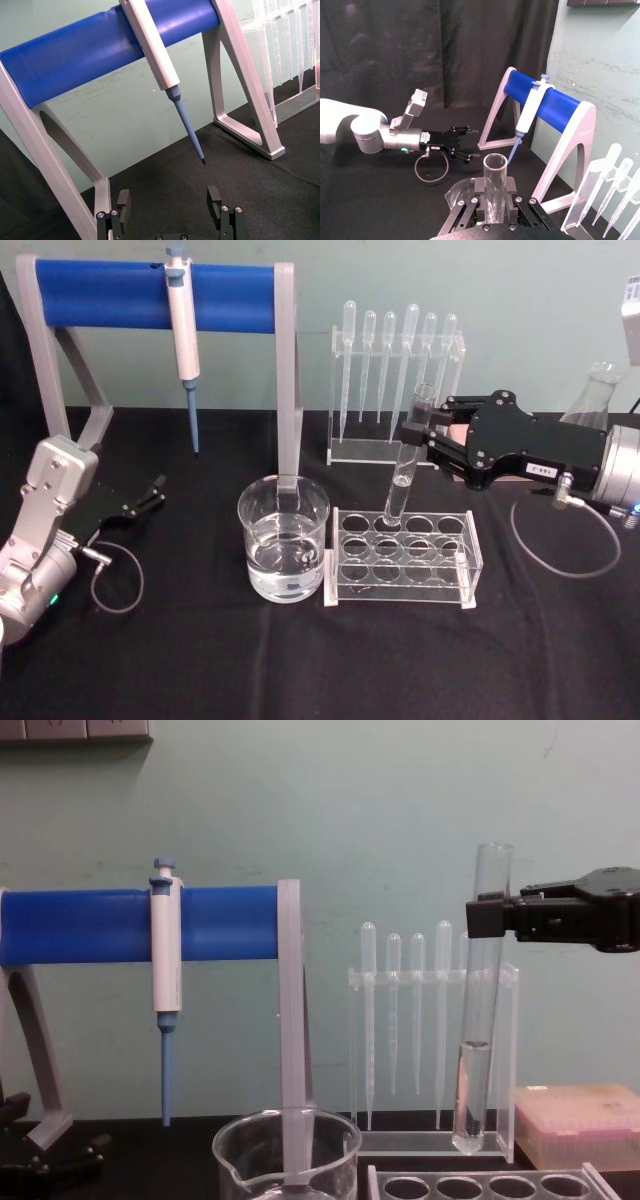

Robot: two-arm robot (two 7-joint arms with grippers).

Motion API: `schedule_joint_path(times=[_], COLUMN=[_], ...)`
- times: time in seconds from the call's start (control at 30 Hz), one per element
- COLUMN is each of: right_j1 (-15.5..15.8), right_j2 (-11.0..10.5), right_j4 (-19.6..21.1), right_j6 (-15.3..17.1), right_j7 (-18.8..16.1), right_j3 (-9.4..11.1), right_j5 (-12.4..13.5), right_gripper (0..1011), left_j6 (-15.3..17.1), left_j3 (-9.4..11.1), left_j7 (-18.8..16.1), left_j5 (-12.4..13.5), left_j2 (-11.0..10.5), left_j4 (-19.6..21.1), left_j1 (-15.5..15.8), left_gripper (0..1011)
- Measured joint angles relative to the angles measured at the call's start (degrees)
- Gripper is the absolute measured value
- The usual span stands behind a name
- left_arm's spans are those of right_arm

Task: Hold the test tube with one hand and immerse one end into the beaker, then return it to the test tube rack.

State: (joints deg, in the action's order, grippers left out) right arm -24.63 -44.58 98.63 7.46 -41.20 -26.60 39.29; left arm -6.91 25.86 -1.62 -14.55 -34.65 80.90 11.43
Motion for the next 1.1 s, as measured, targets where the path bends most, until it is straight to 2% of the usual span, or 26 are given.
schedule_joint_path(times=[1.1], right_j1=[0.00], right_j2=[0.00], right_j4=[0.00], right_j6=[0.00], right_j7=[0.00], right_j3=[0.00], right_j5=[0.00], right_gripper=[242], left_j6=[0.00], left_j3=[0.00], left_j7=[0.00], left_j5=[0.00], left_j2=[0.00], left_j4=[0.00], left_j1=[0.00], left_gripper=[1000])
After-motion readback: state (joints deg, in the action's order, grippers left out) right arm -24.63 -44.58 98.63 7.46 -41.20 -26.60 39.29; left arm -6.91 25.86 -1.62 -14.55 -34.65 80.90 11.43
